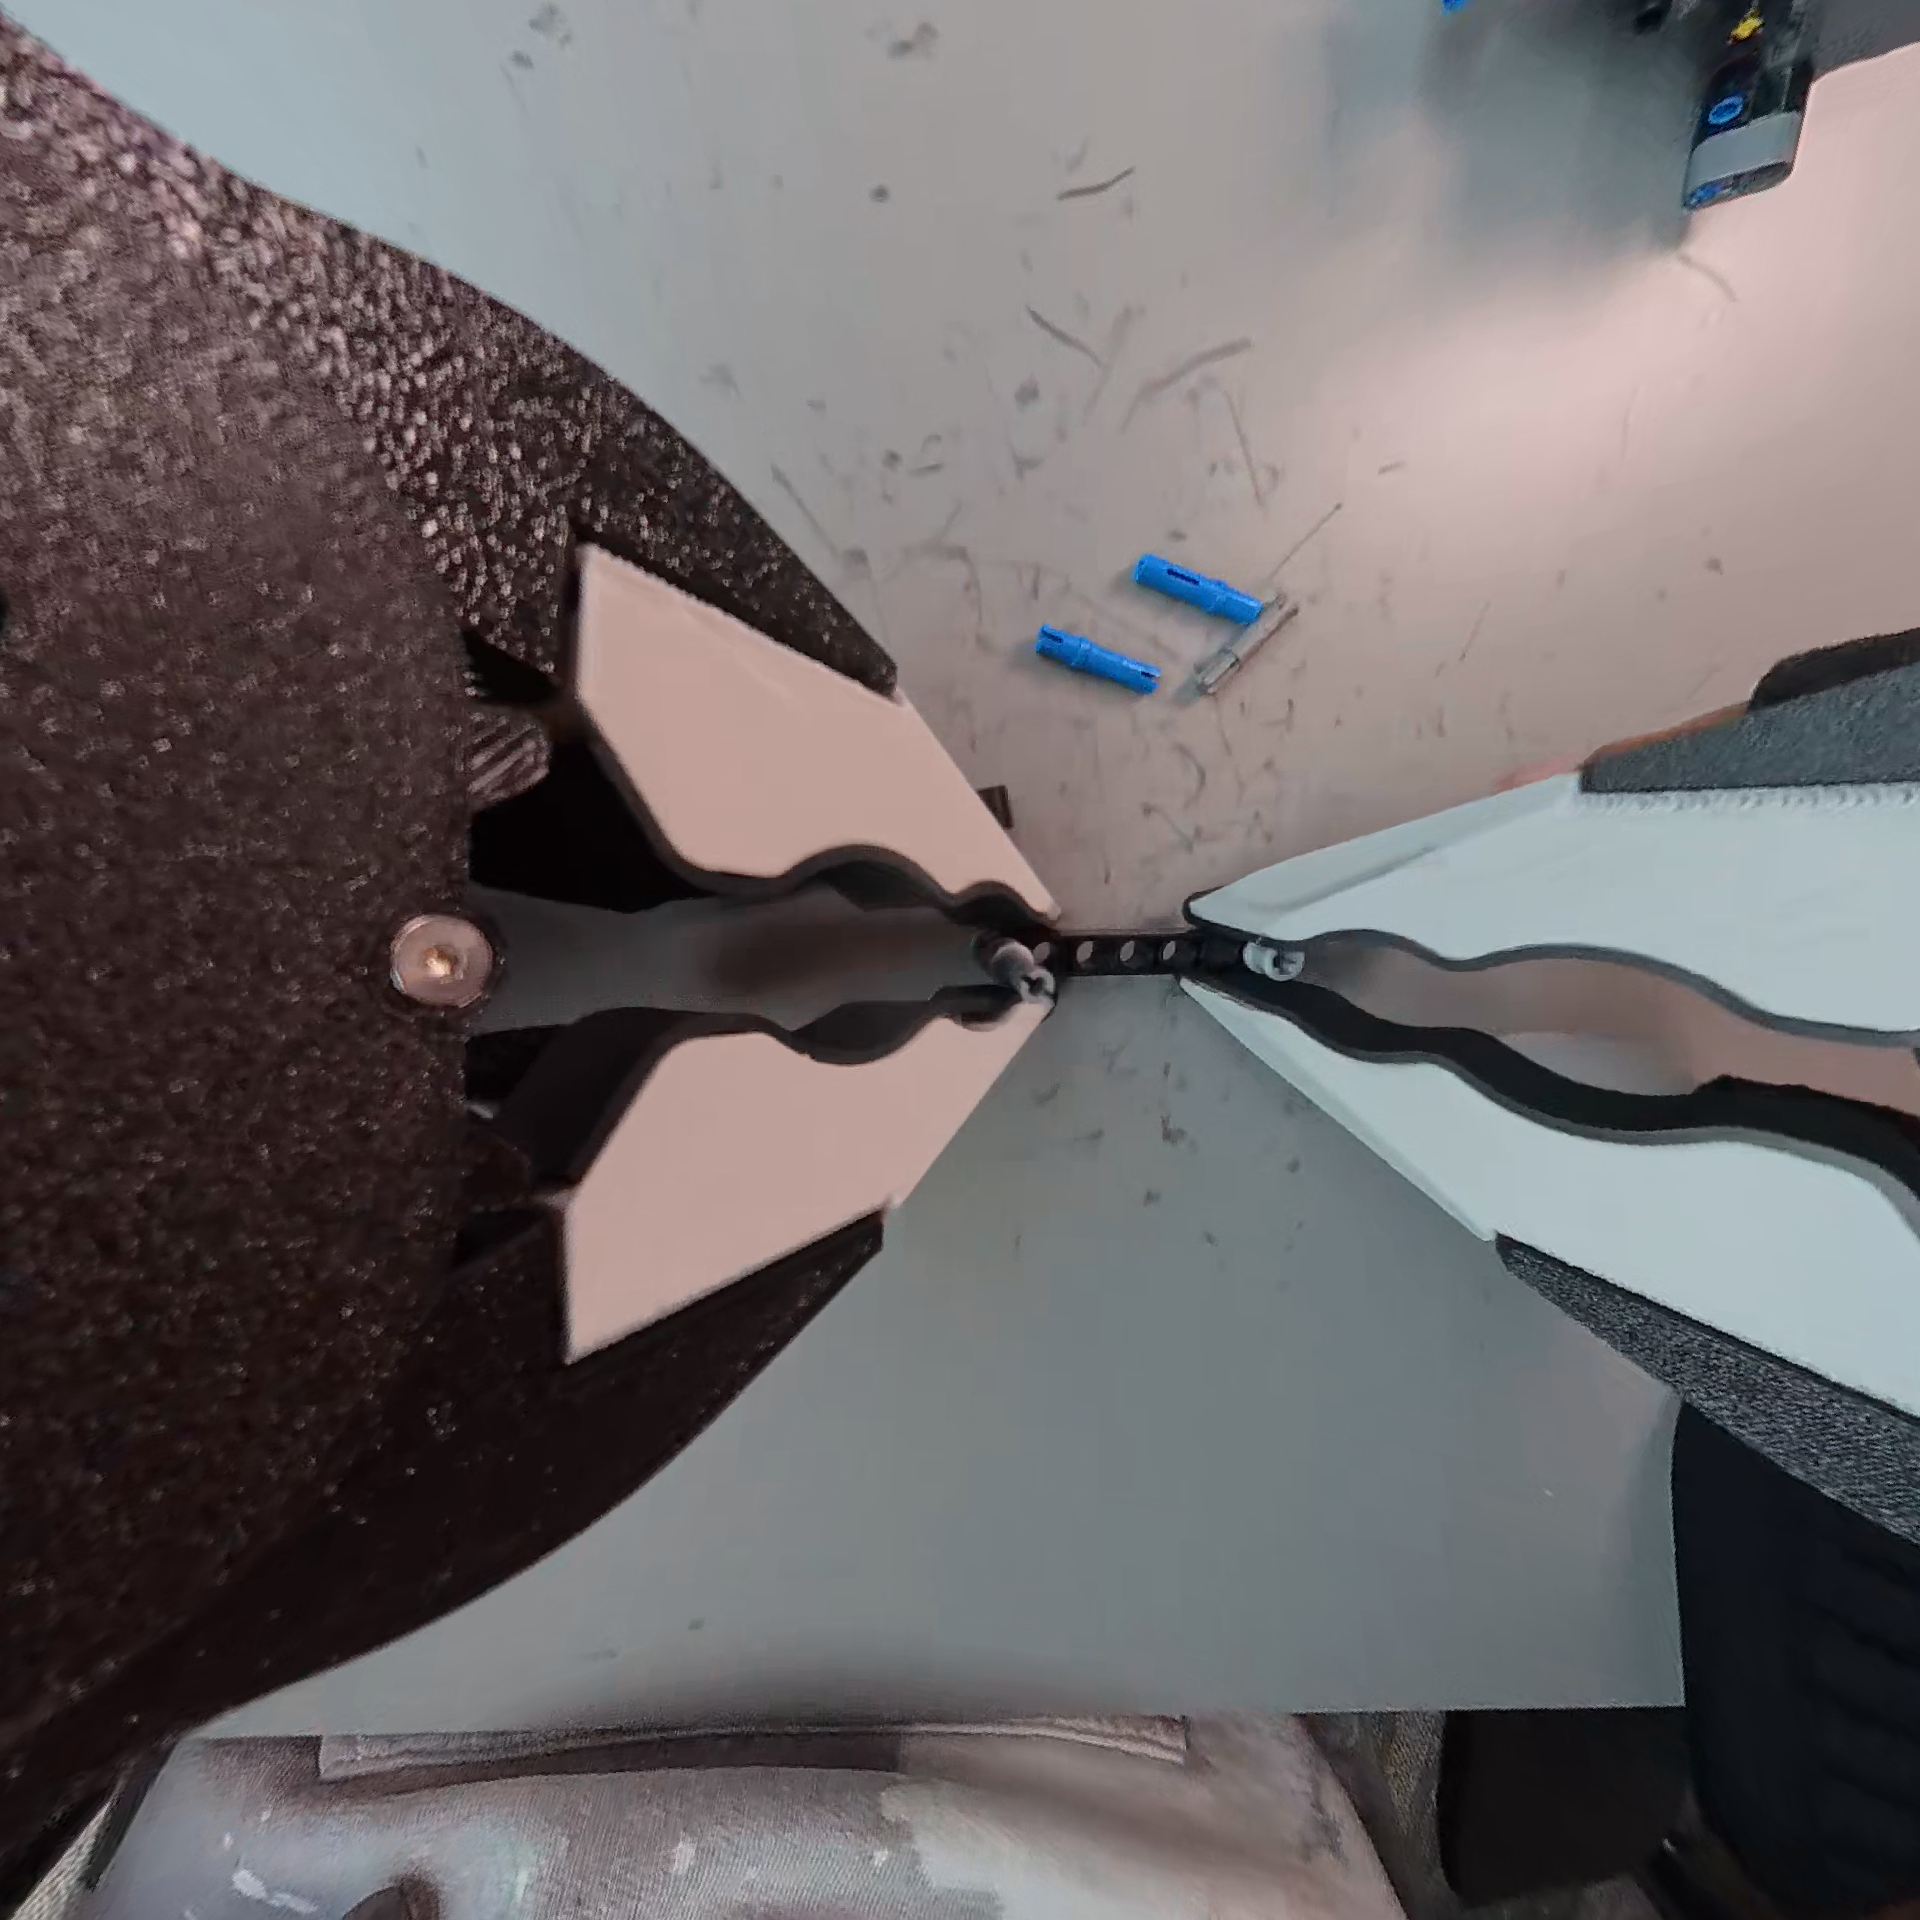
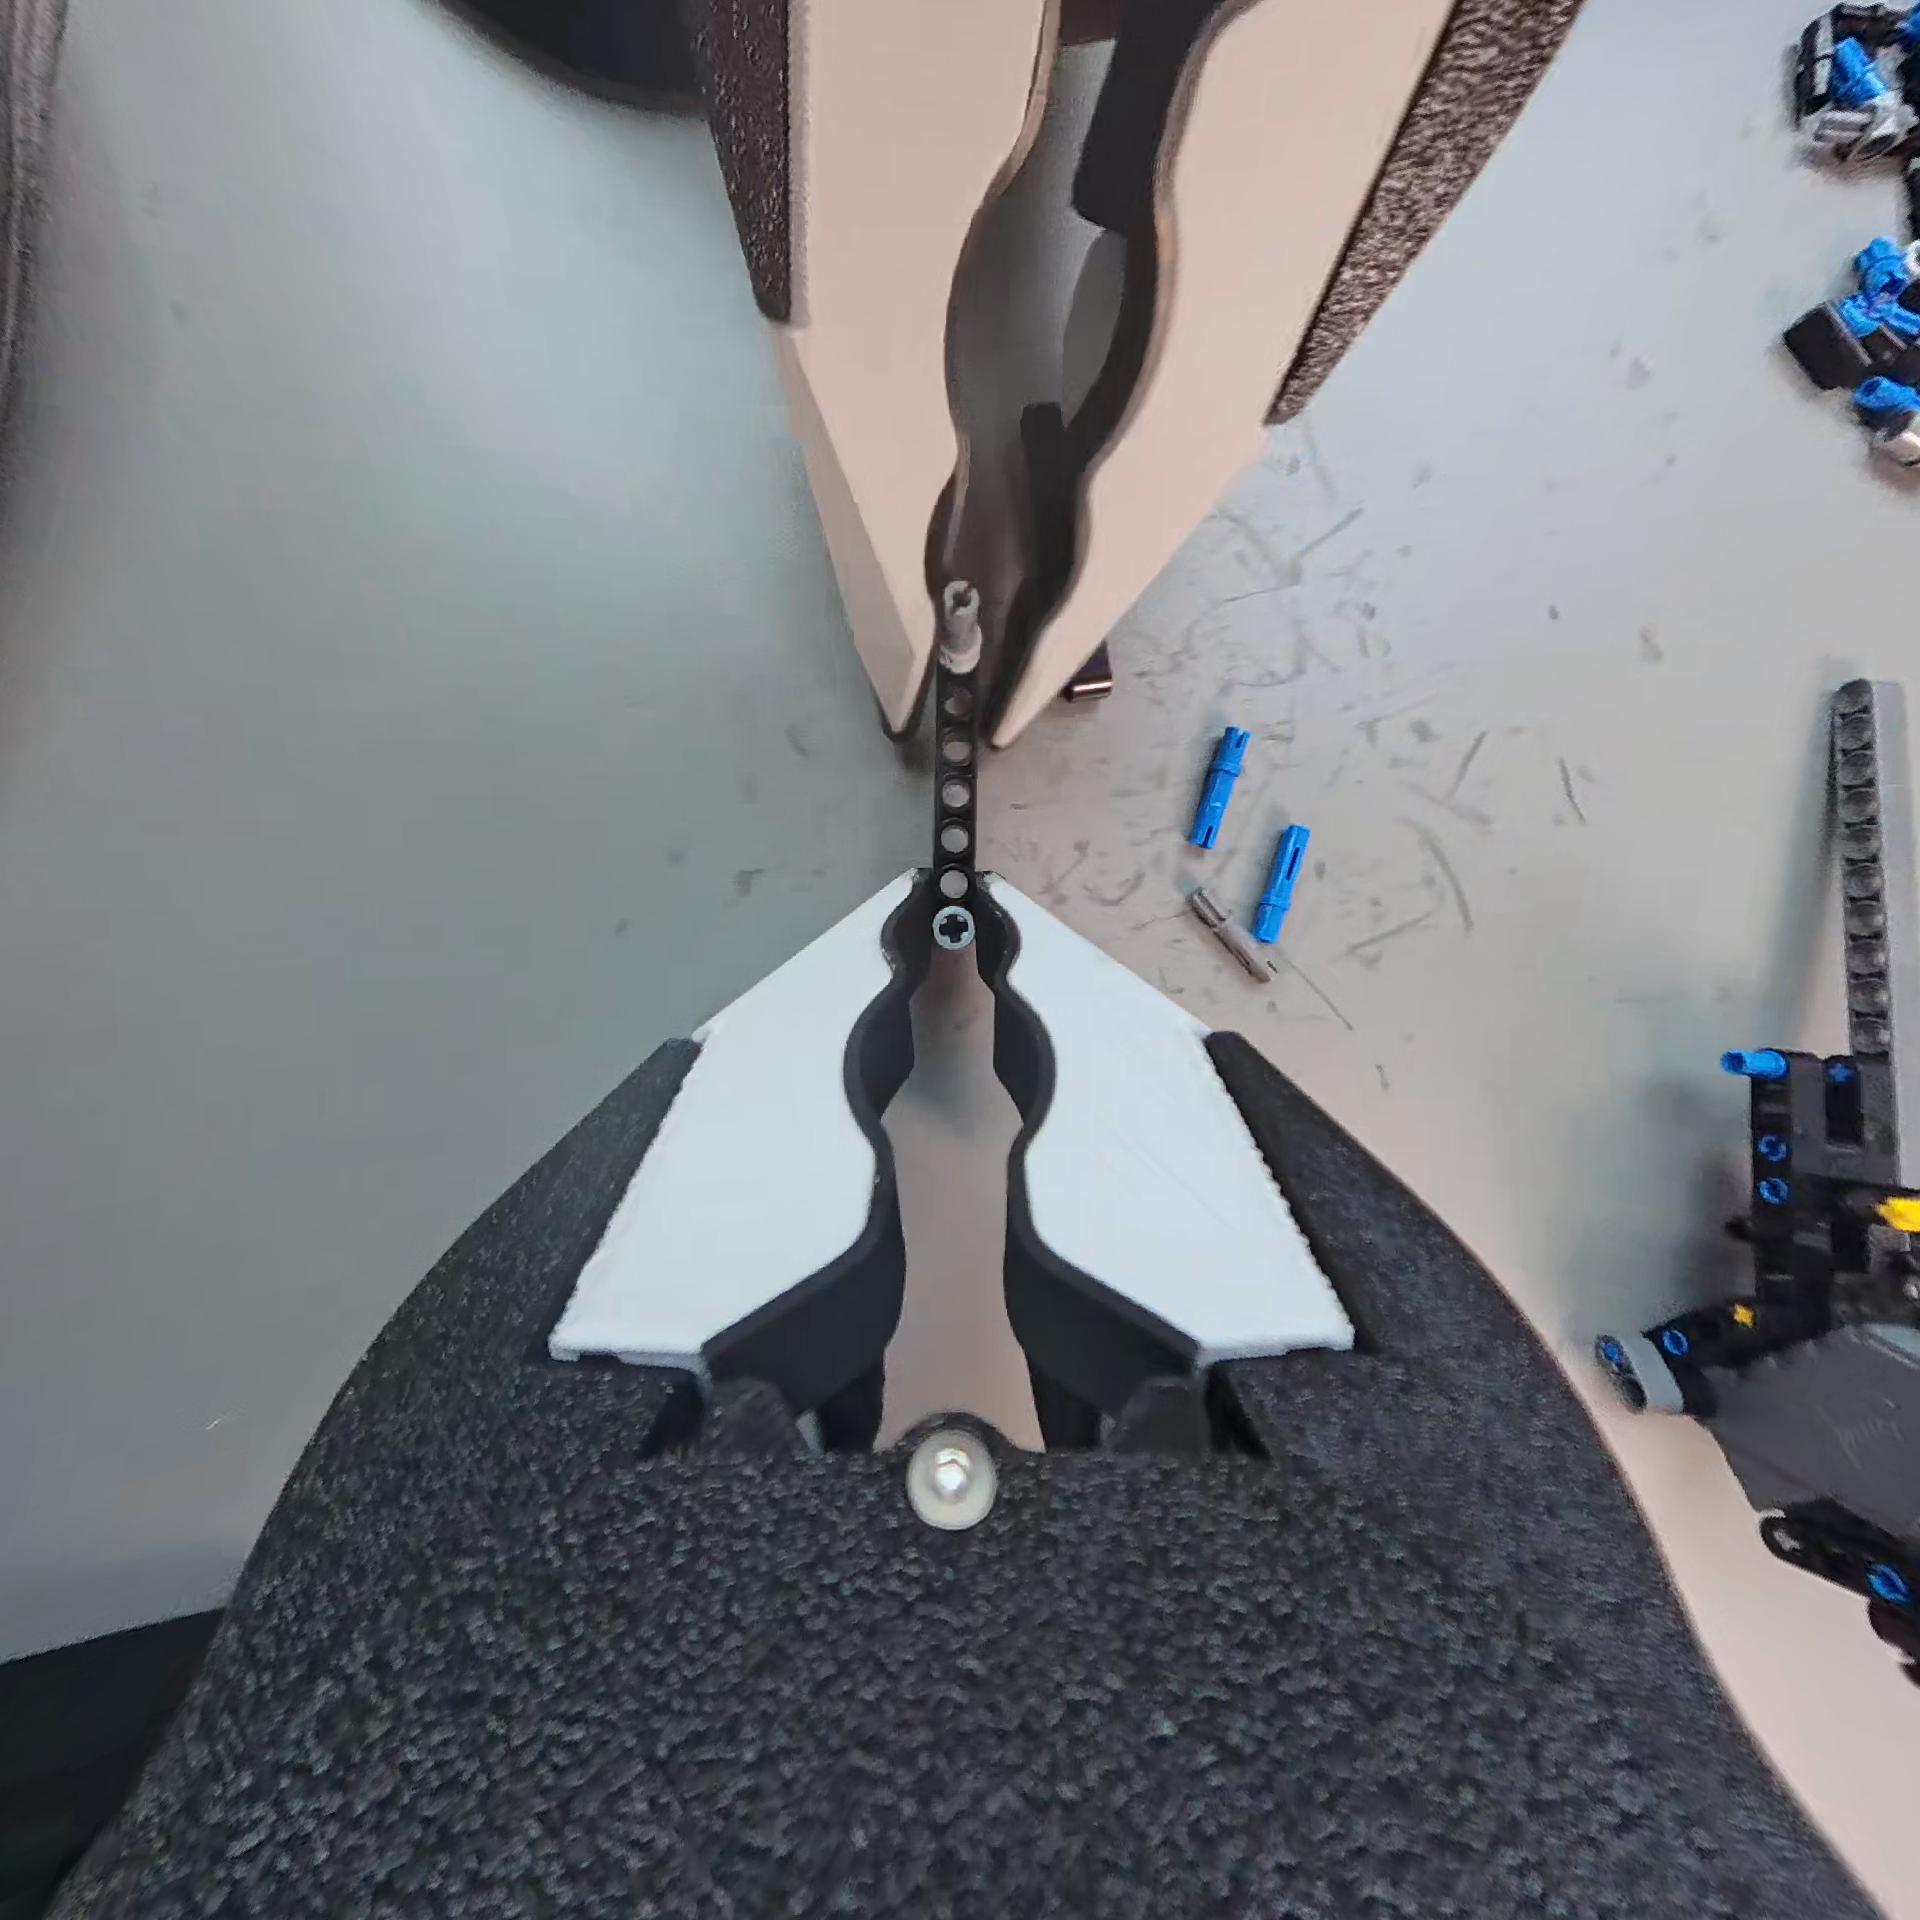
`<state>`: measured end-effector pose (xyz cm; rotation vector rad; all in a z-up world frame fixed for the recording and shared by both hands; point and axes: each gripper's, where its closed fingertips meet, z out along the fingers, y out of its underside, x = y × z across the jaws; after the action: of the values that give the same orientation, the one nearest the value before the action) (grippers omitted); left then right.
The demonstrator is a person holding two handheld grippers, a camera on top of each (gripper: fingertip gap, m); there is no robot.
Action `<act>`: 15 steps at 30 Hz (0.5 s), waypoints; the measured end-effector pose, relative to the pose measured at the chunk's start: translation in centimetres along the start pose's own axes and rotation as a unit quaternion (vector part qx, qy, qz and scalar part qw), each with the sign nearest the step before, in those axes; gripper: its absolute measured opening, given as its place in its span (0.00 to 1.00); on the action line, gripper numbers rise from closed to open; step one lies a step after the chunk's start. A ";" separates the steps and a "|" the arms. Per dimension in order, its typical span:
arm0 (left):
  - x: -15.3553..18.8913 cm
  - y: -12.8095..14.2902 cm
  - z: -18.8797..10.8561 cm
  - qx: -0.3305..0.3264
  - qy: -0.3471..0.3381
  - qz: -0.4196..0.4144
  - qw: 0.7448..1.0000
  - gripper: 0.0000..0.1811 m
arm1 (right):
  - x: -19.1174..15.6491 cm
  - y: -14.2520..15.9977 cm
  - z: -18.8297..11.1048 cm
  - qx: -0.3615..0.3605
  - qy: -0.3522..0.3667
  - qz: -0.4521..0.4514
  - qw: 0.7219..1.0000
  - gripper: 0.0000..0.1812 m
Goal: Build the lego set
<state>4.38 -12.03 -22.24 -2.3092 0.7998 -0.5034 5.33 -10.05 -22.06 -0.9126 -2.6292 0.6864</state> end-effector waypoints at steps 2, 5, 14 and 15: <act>-0.1 0.1 0.0 -0.003 -0.006 0.008 1.000 0.04 | 0.1 -0.1 -0.1 0.012 -0.004 0.008 1.000 0.06; -0.1 0.1 0.0 -0.004 -0.007 0.012 1.000 0.04 | 1.1 -0.4 -1.5 0.053 -0.003 0.037 0.998 0.09; 0.9 -0.5 -1.2 0.032 0.061 -0.021 0.997 0.16 | 6.0 1.7 -0.8 0.037 0.001 0.051 0.998 0.12; 0.9 -0.9 -1.7 0.048 0.069 -0.031 0.996 0.17 | 5.9 2.0 -0.4 0.027 -0.008 0.048 0.998 0.11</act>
<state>4.53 -12.79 -20.31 -2.2347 0.7543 -0.7201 1.94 -4.77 -22.13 -1.0269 -2.5825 0.7866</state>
